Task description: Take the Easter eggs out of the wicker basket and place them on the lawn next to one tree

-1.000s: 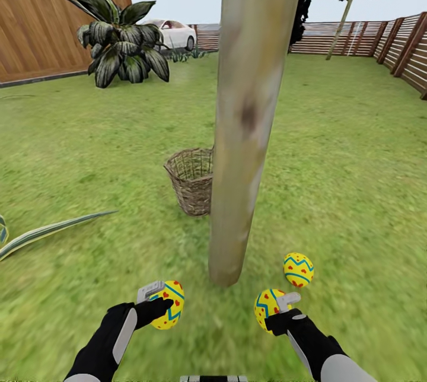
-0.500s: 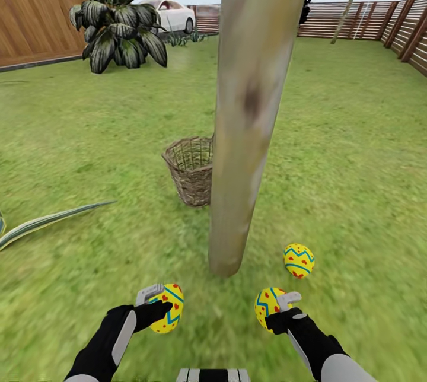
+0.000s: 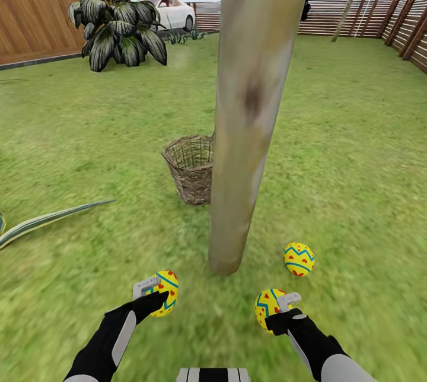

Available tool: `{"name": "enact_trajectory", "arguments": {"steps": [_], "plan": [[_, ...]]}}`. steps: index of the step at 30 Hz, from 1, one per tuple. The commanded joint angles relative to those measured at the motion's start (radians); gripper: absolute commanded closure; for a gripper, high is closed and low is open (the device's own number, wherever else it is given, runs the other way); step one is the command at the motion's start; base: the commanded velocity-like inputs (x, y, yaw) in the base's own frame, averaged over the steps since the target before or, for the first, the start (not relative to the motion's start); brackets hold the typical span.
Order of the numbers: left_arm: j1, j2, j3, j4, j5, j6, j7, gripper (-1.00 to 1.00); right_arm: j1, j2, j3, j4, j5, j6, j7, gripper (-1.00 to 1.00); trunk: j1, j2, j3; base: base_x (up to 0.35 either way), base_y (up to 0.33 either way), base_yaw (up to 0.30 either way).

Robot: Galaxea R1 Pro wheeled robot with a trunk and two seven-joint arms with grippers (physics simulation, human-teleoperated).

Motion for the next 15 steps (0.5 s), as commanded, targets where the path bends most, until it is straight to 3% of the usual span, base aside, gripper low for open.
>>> {"name": "enact_trajectory", "arguments": {"steps": [1, 15], "plan": [[-0.001, -0.002, 0.006, 0.0, 0.004, 0.007, -0.007, 1.0, 0.0, 0.001, -0.008, -0.002, 0.01, 0.005, 0.005, 1.0, 0.0, 0.0, -0.001, 0.0, 0.0, 0.0], [0.0, -0.006, 0.004, 0.019, 0.006, 0.005, -0.012, 1.0, 0.0, 0.001, -0.008, -0.004, 0.009, 0.005, 0.004, 1.0, 0.006, -0.004, -0.055, 0.0, 0.0, 0.0]]}}
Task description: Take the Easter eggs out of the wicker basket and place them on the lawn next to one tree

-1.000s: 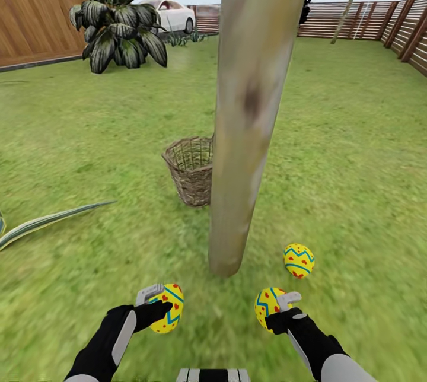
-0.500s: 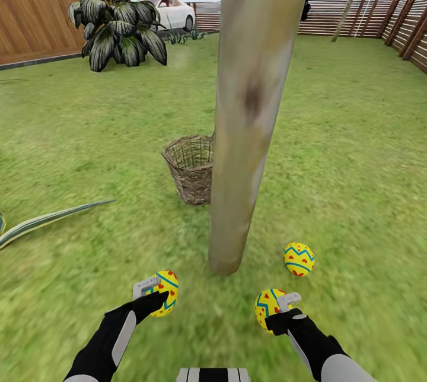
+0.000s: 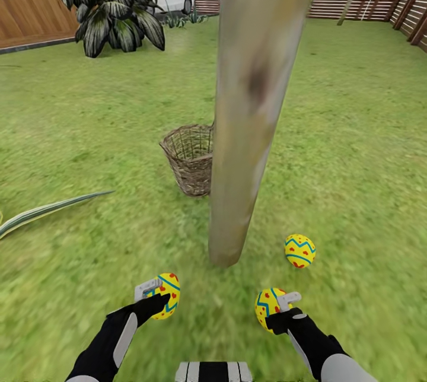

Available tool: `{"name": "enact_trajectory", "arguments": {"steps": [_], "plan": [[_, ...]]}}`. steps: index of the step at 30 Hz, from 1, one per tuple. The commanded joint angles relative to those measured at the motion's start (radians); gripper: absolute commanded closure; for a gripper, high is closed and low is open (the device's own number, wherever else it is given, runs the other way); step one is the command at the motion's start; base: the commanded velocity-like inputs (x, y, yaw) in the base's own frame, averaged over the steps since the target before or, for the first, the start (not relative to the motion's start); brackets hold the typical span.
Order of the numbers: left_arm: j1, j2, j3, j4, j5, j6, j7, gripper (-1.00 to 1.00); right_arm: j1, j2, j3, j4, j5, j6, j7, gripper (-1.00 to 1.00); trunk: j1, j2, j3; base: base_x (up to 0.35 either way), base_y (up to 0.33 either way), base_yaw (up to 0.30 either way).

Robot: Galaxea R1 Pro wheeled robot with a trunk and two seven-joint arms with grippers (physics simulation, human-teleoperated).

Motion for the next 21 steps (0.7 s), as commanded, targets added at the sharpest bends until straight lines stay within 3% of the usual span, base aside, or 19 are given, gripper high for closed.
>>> {"name": "enact_trajectory", "arguments": {"steps": [1, 11, 19, 20, 21], "plan": [[-0.001, -0.001, 0.006, -0.001, 0.004, 0.007, -0.007, 1.0, 0.001, 0.001, -0.007, 0.0, 0.007, 0.005, 0.006, 1.0, 0.0, 0.0, -0.005, 0.0, 0.0, 0.0], [-0.001, 0.0, 0.006, -0.003, 0.005, 0.005, -0.009, 1.0, 0.001, 0.001, -0.007, 0.0, 0.008, 0.005, 0.006, 1.0, 0.005, -0.003, -0.044, 0.0, 0.0, 0.0], [0.0, 0.0, 0.006, -0.006, 0.007, 0.001, -0.009, 1.0, 0.001, 0.001, -0.007, 0.003, 0.007, 0.005, 0.006, 1.0, 0.005, -0.003, -0.044, 0.0, 0.0, 0.0], [0.0, 0.0, 0.006, -0.006, 0.007, 0.001, -0.009, 1.0, 0.001, 0.001, -0.007, 0.003, 0.007, 0.004, 0.006, -1.0, 0.005, -0.003, -0.044, 0.0, 0.0, 0.0], [0.0, 0.0, 0.006, -0.006, 0.007, 0.001, -0.009, 1.0, 0.001, 0.001, -0.008, 0.003, 0.007, 0.004, 0.004, -1.0, 0.005, -0.003, -0.044, 0.0, 0.0, 0.0]]}}
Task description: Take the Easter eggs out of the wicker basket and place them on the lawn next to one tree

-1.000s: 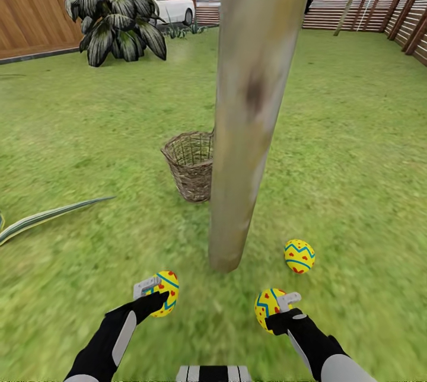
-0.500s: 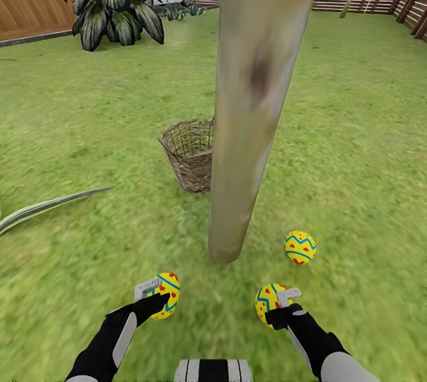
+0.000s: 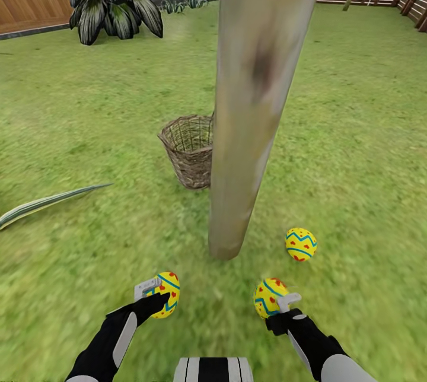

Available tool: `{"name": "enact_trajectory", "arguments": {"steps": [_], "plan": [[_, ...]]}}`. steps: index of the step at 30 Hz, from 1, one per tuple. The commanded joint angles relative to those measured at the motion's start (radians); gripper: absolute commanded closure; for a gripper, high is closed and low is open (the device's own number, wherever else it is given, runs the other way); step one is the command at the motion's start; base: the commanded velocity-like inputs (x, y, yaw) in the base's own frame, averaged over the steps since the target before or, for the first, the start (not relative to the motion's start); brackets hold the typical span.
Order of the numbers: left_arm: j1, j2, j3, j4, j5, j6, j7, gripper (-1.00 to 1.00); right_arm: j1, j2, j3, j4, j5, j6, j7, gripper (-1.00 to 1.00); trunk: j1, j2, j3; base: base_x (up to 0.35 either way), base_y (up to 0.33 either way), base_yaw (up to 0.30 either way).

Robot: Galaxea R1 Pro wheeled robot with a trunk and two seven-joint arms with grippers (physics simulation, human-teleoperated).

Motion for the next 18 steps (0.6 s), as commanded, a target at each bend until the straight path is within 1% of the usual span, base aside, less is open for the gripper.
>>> {"name": "enact_trajectory", "arguments": {"steps": [1, 13, 14, 18], "plan": [[0.0, -0.001, 0.006, -0.001, 0.004, 0.007, -0.007, 1.0, 0.0, 0.001, -0.009, -0.002, 0.01, 0.006, 0.004, -1.0, 0.0, 0.0, -0.001, 0.0, 0.0, 0.0], [-0.001, -0.003, 0.006, 0.001, 0.002, 0.002, -0.003, 1.0, 0.0, 0.001, -0.01, -0.003, 0.009, 0.007, 0.004, -1.0, 0.0, 0.0, -0.001, 0.0, 0.0, 0.0], [-0.001, -0.004, 0.006, 0.001, 0.002, 0.002, -0.002, -1.0, 0.0, 0.001, -0.01, -0.002, 0.009, 0.007, 0.004, -1.0, 0.0, 0.0, -0.001, 0.0, 0.0, 0.0], [0.0, -0.004, 0.006, 0.002, 0.002, 0.003, -0.003, -1.0, 0.0, 0.001, -0.01, -0.002, 0.009, 0.008, 0.004, -1.0, 0.0, 0.0, -0.001, 0.0, 0.0, 0.0]]}}
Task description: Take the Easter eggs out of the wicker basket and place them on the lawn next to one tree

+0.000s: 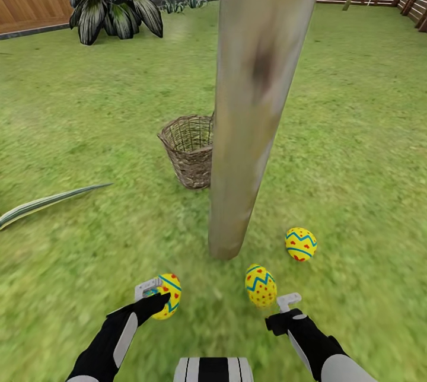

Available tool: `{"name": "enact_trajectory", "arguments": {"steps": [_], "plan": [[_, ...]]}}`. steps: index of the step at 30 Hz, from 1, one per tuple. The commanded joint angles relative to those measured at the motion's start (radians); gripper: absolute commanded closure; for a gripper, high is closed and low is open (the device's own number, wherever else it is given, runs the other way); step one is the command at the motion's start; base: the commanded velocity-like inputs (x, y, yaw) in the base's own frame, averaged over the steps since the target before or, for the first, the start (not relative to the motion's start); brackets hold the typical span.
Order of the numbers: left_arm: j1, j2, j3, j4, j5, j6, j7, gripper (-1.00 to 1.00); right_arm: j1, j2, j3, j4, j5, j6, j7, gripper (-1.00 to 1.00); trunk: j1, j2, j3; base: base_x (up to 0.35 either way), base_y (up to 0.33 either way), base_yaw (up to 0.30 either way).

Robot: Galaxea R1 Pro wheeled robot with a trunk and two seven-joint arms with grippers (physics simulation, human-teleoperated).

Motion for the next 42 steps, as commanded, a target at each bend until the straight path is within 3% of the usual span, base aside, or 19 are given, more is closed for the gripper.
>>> {"name": "enact_trajectory", "arguments": {"steps": [1, 4, 20, 42], "plan": [[0.0, -0.001, 0.005, -0.001, 0.004, 0.007, -0.006, -1.0, 0.0, 0.001, -0.008, -0.002, 0.01, 0.005, 0.004, -1.0, 0.0, 0.0, -0.001, 0.0, 0.0, 0.0], [0.0, -0.003, 0.004, -0.001, 0.004, 0.007, -0.009, -1.0, 0.0, 0.001, -0.007, -0.002, 0.011, 0.005, 0.004, -1.0, 0.0, 0.0, -0.001, 0.0, 0.0, 0.0], [-0.001, -0.005, 0.003, -0.005, 0.004, 0.019, -0.011, -1.0, 0.0, 0.002, -0.007, -0.001, 0.012, 0.005, 0.004, -1.0, -0.007, 0.003, 0.061, -0.01, 0.0, 0.0], [-0.001, -0.004, 0.003, 0.0, 0.004, 0.021, -0.013, -1.0, 0.0, -0.001, -0.011, -0.001, 0.012, 0.006, 0.005, -1.0, -0.017, 0.009, 0.146, -0.328, 0.0, 0.0]]}}
